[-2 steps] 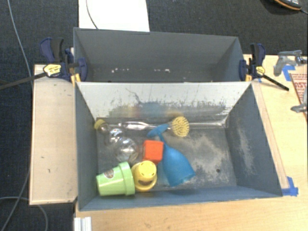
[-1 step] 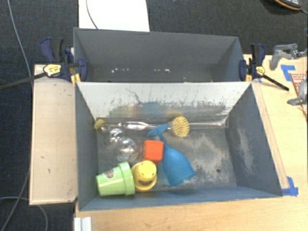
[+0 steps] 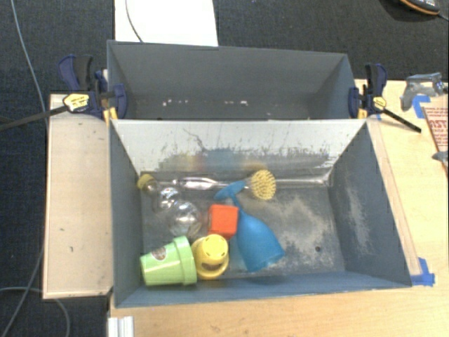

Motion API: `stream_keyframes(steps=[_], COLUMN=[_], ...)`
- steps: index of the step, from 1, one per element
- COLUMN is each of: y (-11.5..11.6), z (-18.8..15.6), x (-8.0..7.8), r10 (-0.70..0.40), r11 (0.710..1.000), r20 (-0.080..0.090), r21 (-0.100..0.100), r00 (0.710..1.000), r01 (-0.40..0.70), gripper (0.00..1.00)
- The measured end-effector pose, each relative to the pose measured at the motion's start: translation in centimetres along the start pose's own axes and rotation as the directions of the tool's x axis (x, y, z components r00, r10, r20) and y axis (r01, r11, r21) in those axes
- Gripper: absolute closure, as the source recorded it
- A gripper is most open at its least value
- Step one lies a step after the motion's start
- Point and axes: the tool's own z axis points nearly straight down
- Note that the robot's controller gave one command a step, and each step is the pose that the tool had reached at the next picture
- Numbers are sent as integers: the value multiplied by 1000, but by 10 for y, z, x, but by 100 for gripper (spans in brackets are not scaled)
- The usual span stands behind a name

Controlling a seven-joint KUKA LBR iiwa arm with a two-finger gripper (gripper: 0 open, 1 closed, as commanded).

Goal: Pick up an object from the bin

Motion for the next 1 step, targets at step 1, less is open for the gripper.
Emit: stream_keyframes(steps=[1], y=[-2], z=[1], x=[-20], r10=[-39], r11=[999], r20=[3], r21=[0], r00=[999], r01=[39], gripper=[0])
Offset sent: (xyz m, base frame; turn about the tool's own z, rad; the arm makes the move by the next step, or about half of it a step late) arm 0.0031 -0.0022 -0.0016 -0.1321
